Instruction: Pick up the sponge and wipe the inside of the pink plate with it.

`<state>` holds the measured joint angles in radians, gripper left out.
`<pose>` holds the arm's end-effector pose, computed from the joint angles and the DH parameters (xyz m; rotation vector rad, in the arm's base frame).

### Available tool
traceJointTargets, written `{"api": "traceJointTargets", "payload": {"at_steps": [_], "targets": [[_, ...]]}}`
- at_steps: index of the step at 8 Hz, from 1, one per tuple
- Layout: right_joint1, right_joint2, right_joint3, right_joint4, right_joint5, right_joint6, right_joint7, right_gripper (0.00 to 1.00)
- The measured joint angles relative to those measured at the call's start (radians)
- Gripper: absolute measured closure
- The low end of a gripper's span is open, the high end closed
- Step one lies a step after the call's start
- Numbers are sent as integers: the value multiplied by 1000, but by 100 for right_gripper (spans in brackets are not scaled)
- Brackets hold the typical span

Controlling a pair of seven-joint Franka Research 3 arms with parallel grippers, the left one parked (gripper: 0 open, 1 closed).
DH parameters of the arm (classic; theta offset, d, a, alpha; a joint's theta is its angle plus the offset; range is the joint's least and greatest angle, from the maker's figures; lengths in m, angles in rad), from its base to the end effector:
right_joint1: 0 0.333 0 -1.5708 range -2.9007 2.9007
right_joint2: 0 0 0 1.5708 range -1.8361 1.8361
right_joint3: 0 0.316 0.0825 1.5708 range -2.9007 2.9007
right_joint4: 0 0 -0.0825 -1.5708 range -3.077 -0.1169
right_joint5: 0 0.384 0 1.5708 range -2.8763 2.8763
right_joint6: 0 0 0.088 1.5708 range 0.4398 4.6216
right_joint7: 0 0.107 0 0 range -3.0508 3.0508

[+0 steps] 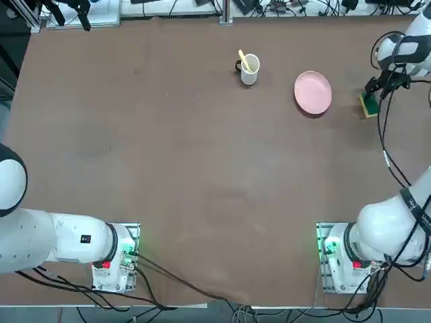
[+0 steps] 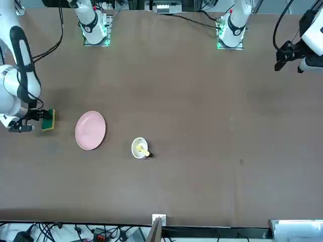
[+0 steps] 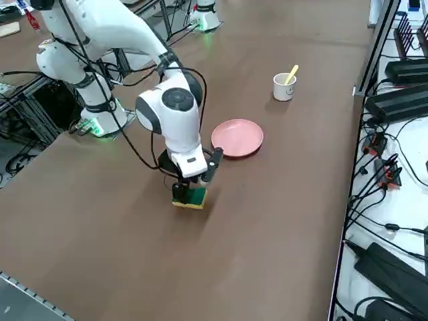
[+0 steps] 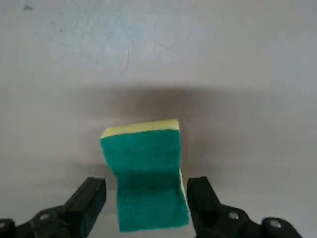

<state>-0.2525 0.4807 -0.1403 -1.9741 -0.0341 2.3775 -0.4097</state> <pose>0.5610 -0.2305 0.2196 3.0841 0.0860 -0.1573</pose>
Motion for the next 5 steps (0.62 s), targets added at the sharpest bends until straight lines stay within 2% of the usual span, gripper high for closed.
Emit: {"api": "traceJointTargets", "payload": {"at_steps": [5], "targets": [[-2,51,0,0,0,40,0,0]]}}
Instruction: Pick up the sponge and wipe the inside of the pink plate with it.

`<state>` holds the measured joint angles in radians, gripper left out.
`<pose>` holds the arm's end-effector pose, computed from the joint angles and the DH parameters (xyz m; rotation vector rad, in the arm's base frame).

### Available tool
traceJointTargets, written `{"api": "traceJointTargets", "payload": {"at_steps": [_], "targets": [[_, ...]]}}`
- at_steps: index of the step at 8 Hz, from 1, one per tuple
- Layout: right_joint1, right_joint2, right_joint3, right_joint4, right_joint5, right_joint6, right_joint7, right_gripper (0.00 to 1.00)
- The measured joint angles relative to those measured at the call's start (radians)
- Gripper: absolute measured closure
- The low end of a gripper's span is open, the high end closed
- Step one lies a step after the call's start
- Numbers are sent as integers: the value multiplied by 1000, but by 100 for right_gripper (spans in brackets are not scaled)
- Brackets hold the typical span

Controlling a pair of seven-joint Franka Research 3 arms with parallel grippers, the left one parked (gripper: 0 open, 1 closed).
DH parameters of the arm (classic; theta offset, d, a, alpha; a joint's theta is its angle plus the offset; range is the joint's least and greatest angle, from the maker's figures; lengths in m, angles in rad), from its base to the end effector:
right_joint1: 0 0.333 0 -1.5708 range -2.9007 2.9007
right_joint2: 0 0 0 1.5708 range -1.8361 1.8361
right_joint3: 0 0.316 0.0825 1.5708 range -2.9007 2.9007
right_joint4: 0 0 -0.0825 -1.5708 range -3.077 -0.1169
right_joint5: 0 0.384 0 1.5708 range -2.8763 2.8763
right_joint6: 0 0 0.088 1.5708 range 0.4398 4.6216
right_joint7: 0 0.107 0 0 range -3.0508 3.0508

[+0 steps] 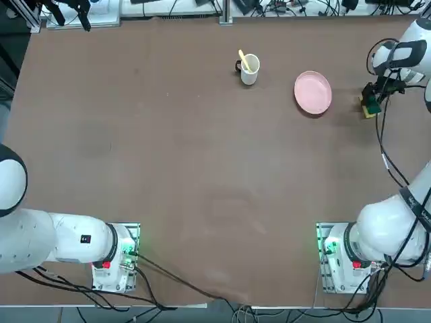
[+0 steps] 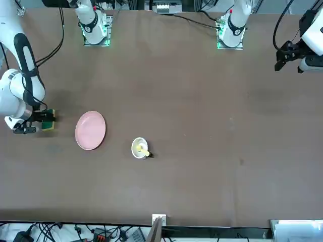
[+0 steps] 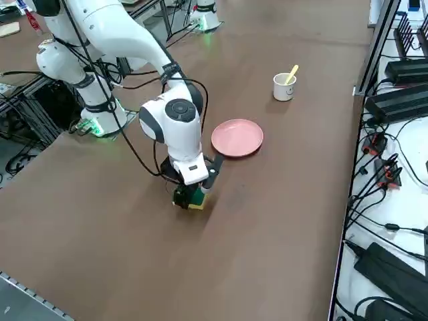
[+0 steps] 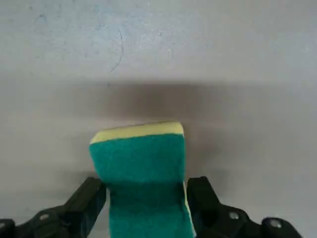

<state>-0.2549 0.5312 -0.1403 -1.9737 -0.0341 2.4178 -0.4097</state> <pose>0.5588 -0.2316 0.1927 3.0822 0.0882 -0.1740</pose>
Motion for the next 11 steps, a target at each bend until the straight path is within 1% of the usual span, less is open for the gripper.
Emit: {"api": "traceJointTargets", "payload": {"at_steps": [2,3,4,5,6,7,8,10,11], "targets": [[-1,20,0,0,0,24,0,3],[0,22,1,2,1,26,0,11],[0,21,2,7,1,27,0,16],[1,17,4,15,1,26,0,23],[2,4,7,19,1,18,0,25],[4,-15,10,21,1,-2,2,30],[12,-38,13,22,2,-28,13,32],[69,-93,28,24,10,-108,87,32],[113,-116,49,24,37,-138,152,34]]}}
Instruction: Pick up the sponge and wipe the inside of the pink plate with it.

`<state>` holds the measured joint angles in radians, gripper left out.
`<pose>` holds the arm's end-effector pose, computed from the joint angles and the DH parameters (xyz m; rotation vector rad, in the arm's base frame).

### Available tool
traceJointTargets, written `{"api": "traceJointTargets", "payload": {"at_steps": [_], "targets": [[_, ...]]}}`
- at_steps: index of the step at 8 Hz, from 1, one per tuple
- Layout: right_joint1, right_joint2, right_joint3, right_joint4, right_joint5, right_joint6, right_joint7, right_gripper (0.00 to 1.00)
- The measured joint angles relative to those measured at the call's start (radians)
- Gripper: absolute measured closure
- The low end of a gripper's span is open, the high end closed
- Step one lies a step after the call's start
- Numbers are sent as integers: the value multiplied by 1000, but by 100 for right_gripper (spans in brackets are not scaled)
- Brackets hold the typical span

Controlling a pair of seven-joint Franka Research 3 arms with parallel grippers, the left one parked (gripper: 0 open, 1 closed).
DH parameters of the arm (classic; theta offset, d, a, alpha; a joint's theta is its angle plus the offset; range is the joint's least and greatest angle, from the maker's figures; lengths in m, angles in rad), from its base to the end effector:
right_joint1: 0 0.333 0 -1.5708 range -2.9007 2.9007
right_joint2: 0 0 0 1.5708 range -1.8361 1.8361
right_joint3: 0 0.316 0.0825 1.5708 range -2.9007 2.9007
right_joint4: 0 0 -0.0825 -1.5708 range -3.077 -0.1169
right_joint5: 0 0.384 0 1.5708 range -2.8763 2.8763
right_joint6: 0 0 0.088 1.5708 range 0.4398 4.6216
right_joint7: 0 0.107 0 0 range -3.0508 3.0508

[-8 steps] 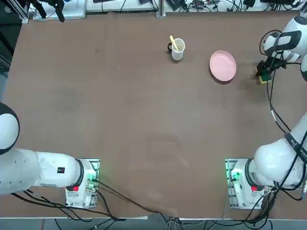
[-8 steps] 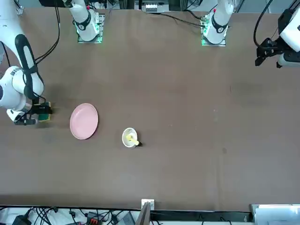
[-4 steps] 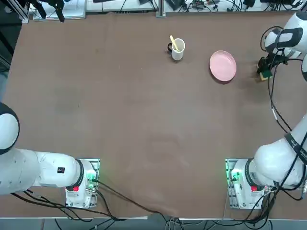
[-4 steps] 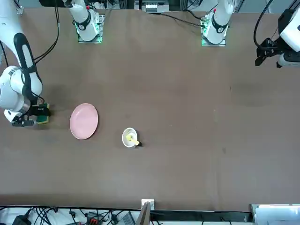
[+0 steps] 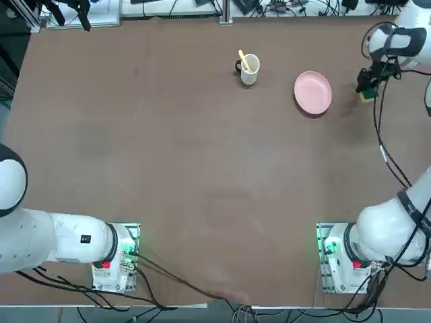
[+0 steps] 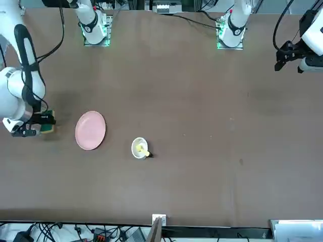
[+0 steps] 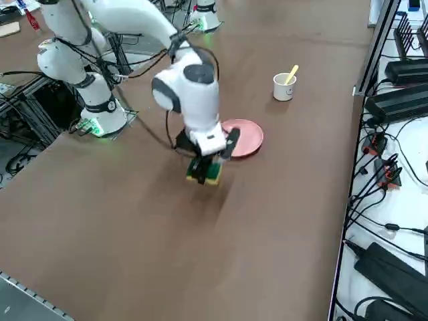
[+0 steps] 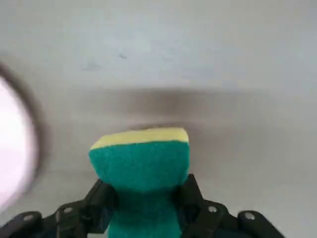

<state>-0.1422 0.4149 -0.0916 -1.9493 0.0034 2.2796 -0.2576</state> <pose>0.5937 -0.1392 0.2600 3.1247 0.0432 -0.1389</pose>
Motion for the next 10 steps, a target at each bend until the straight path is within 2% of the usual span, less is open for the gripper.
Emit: {"api": "traceJointTargets", "payload": {"at_steps": [2,3,6,10], "targets": [[66,-11,72,-1,108,-14,125,35],[94,-5,97,-1,146,-11,180,35],[169,34,105,13,159,9,300,36],[185,113,105,16,160,98,317,40]]}}
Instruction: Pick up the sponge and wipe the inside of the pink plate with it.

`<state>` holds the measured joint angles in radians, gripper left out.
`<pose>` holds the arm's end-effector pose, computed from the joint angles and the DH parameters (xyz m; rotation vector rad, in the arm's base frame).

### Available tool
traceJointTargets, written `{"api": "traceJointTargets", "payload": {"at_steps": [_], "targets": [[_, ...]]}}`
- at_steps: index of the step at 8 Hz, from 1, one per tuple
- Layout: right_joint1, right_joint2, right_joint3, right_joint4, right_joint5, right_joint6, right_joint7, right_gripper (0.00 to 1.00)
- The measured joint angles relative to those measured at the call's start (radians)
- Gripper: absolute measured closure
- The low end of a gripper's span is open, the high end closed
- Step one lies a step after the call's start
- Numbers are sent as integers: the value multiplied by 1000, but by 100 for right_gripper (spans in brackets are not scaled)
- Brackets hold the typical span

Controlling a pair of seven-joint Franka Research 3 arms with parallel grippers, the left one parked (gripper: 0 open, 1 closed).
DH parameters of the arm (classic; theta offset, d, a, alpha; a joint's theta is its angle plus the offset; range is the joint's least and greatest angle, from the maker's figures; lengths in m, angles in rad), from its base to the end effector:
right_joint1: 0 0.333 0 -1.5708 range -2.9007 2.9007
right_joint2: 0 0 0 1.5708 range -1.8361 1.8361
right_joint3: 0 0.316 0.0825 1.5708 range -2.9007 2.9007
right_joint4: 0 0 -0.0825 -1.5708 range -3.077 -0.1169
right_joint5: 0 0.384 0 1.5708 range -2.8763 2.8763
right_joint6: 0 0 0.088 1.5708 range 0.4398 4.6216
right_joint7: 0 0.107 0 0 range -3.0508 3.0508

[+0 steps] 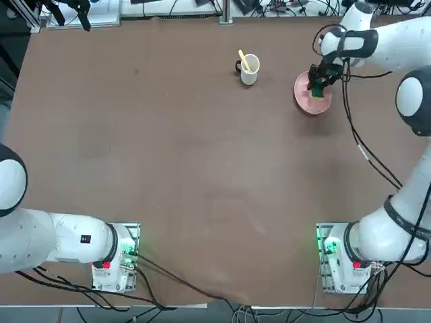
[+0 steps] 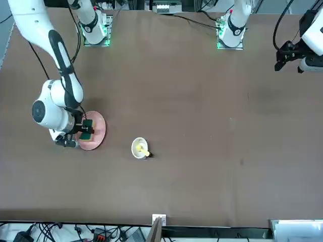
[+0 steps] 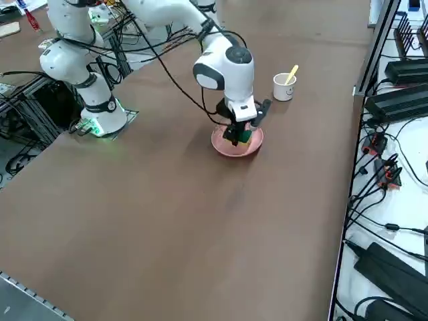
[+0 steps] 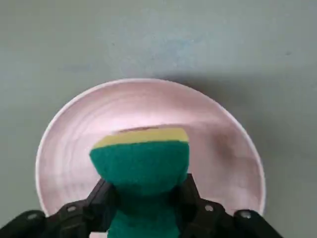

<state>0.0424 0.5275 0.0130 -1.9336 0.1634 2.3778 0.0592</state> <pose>0.6140 0.0355 0.2041 -3.0227 0.1940 0.1362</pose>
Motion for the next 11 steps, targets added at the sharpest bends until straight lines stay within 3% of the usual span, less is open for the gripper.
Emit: {"api": "traceJointTargets", "payload": {"at_steps": [4,9,11], "targets": [[5,9,-1,-1,0,0,9,48],[5,-3,-7,-27,-4,-8,-2,51],[6,-13,-29,-45,-16,-14,-44,51]]}}
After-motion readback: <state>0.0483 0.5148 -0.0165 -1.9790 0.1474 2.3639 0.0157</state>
